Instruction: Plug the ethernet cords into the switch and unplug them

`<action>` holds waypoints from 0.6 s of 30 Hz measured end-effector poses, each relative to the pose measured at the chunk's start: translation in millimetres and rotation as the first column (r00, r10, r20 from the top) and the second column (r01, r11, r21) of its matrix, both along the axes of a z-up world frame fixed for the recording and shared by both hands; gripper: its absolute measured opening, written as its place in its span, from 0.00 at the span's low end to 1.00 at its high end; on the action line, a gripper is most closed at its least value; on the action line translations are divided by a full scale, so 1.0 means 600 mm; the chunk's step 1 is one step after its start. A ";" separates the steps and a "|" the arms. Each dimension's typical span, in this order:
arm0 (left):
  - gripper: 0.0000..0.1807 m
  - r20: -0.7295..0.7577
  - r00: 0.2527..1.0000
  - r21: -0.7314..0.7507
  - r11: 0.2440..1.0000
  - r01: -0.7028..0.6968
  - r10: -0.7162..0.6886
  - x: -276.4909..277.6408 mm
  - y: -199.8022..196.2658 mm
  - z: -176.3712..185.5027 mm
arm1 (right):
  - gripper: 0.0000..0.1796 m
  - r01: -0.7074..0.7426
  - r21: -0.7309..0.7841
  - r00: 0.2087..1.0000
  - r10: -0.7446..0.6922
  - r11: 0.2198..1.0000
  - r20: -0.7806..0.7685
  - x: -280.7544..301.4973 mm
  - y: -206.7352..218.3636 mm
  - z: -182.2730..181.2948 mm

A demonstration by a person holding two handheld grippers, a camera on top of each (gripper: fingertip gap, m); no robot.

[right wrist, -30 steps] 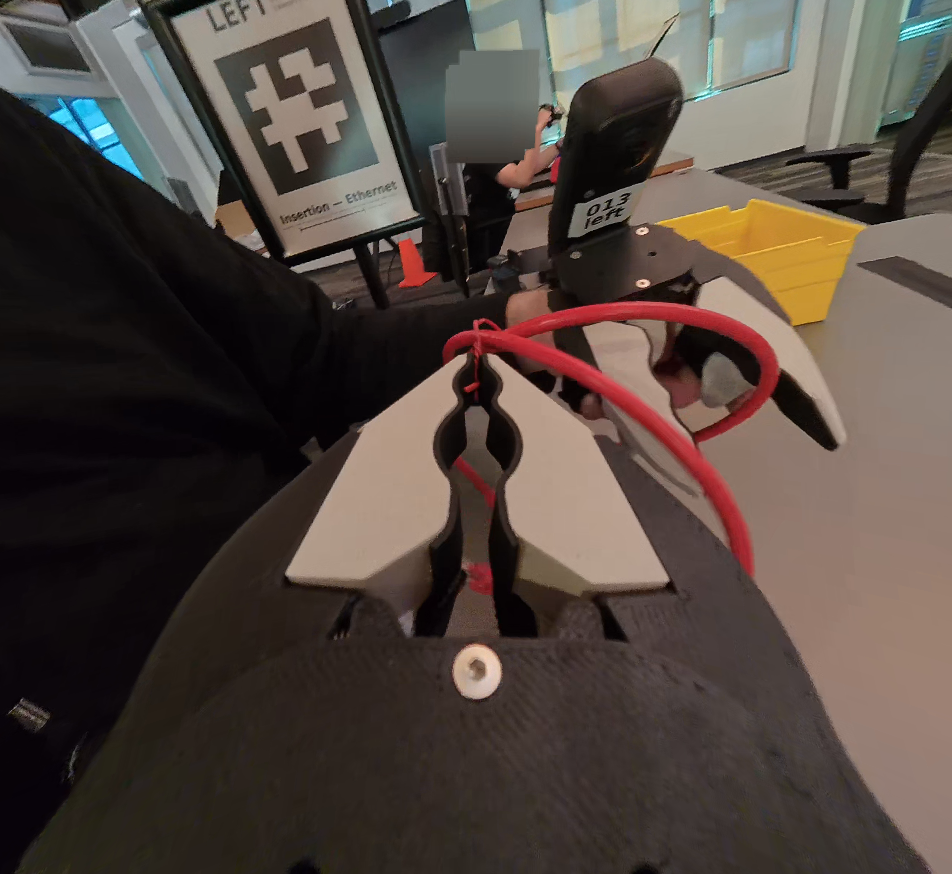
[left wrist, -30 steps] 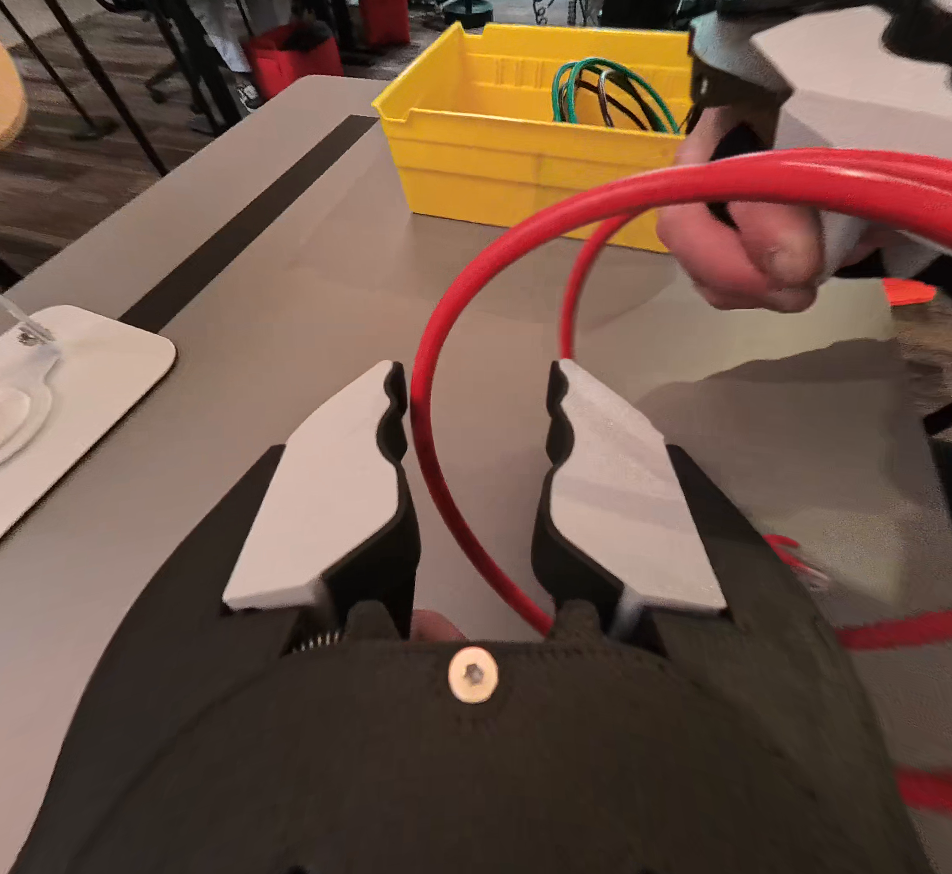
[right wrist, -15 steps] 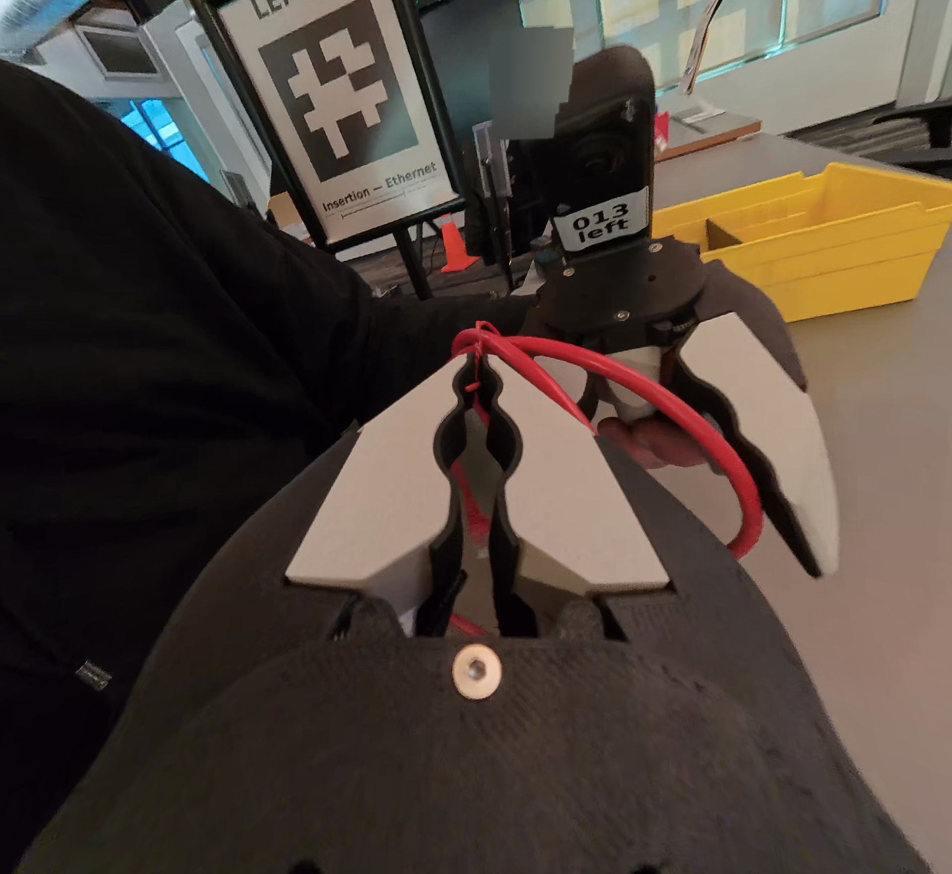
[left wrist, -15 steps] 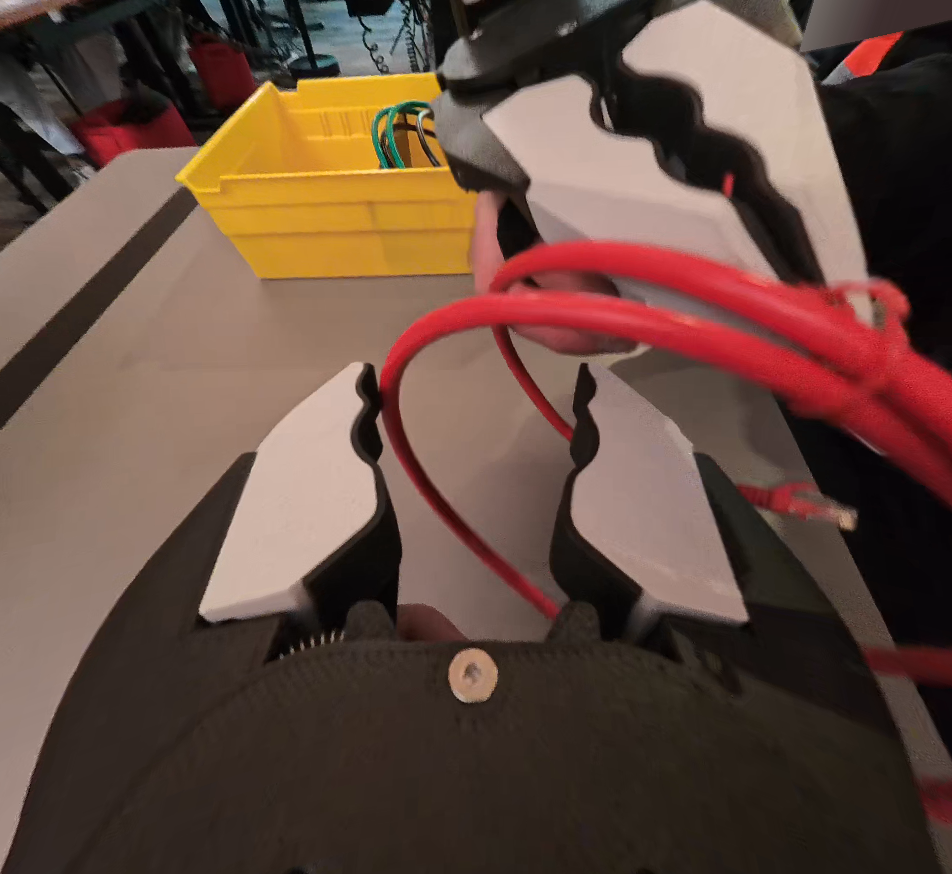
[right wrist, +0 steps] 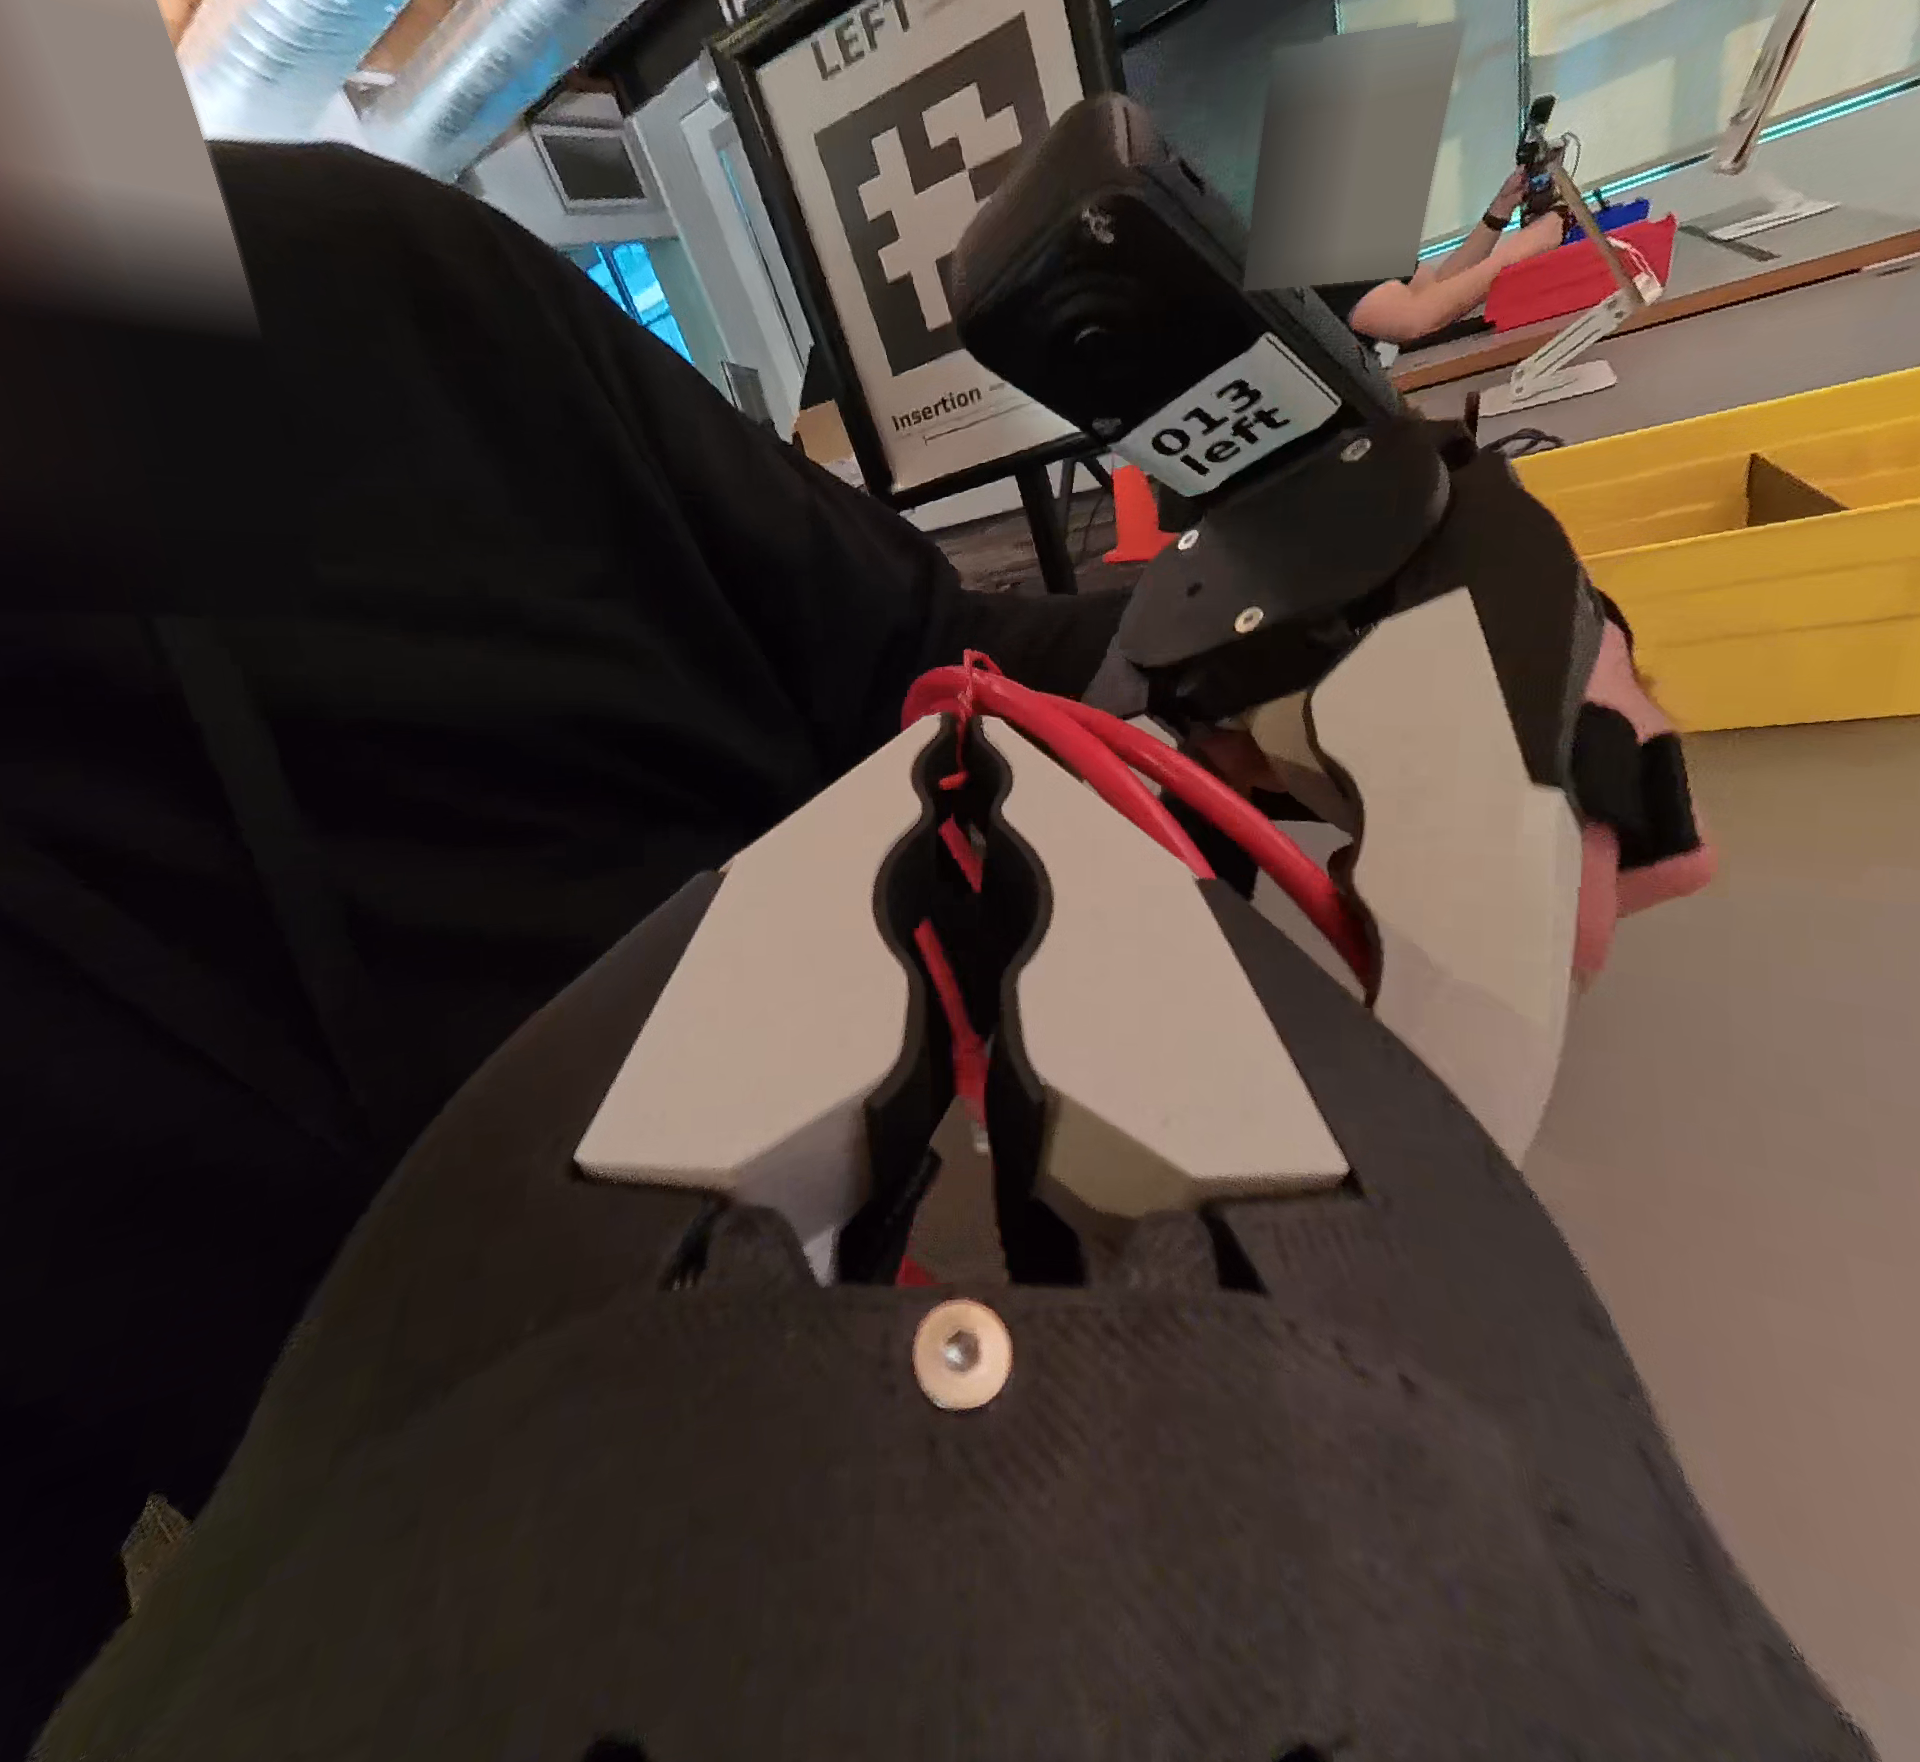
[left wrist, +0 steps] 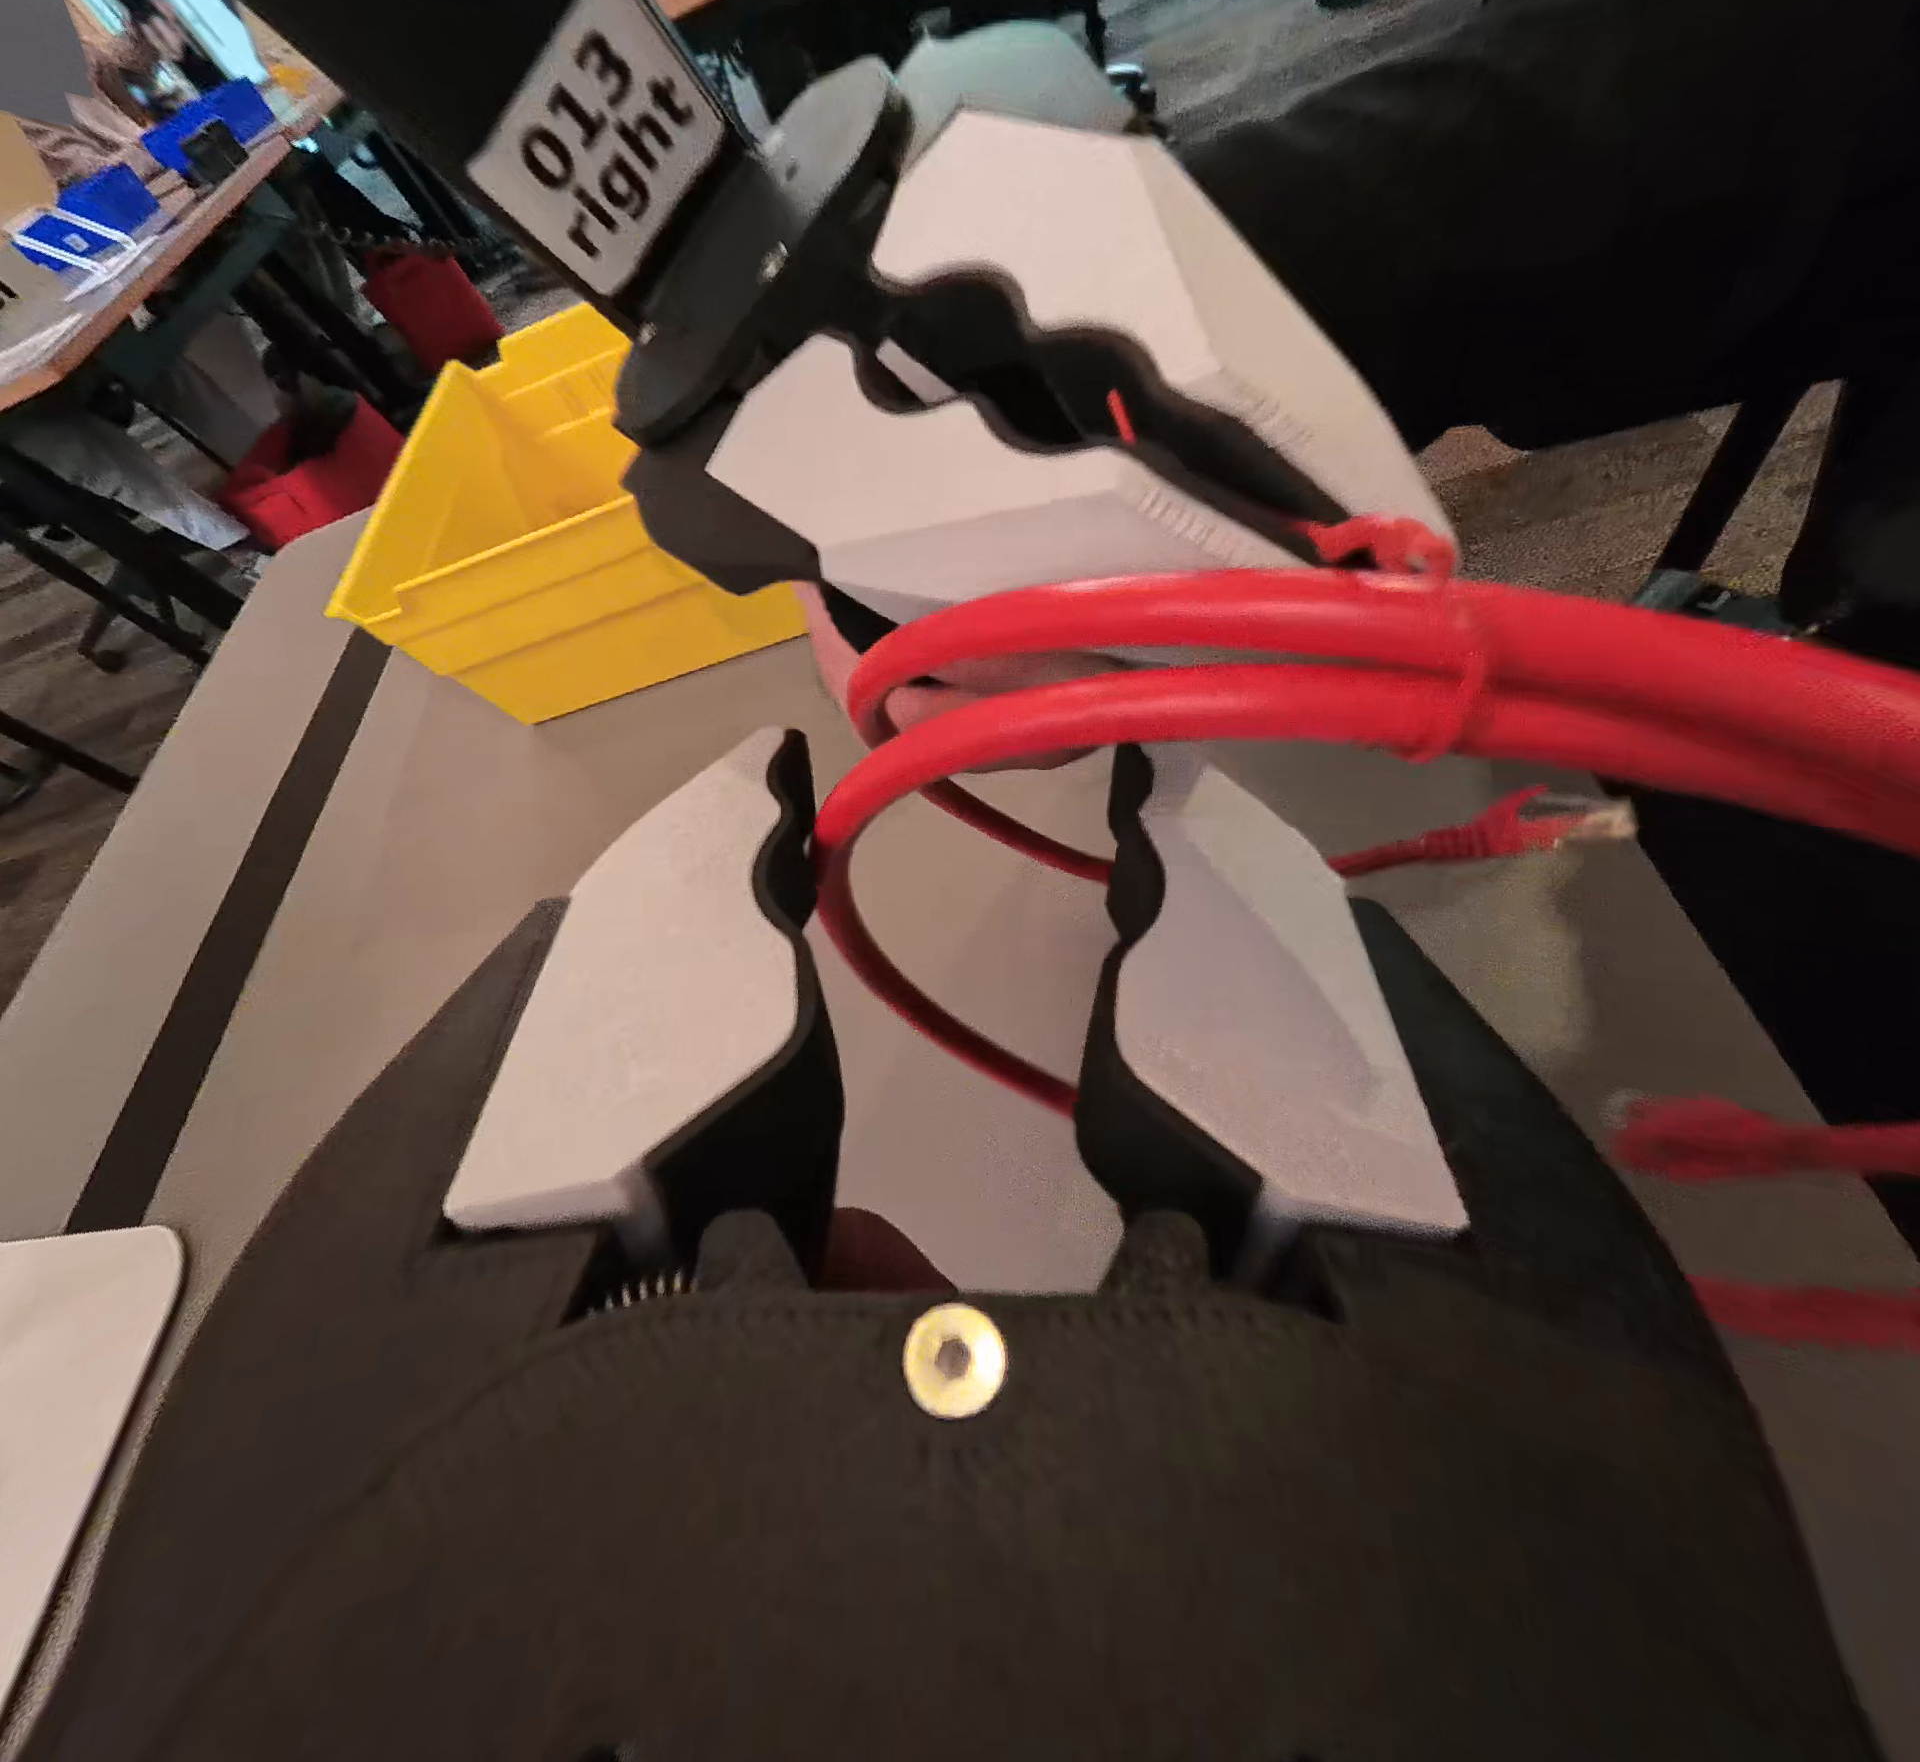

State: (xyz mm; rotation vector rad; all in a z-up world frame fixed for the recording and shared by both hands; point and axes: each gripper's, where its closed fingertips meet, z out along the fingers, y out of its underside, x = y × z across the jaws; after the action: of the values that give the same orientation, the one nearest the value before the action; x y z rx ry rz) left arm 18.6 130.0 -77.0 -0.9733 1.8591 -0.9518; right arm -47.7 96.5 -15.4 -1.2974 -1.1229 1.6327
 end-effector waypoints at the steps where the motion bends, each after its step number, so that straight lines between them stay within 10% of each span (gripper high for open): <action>1: 0.27 -0.004 1.000 0.000 1.000 0.006 -0.006 0.002 -0.003 -0.005 | 0.00 -0.004 0.009 1.000 0.004 1.000 0.010 0.000 -0.003 0.000; 8: 0.07 0.026 1.000 0.009 1.000 -0.007 0.007 0.020 -0.008 -0.016 | 0.00 -0.043 0.045 0.998 0.041 0.998 0.055 0.007 -0.022 0.002; 18: 0.05 0.179 0.949 -0.007 0.965 -0.262 0.259 0.013 0.088 0.034 | 0.00 0.009 0.038 0.994 -0.013 0.999 0.112 0.016 -0.006 -0.016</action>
State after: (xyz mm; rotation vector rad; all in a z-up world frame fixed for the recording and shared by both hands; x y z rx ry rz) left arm 26.2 182.7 -56.6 -1.0572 1.5428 -0.8330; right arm -38.1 92.9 -25.1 -1.3835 -1.2056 1.5399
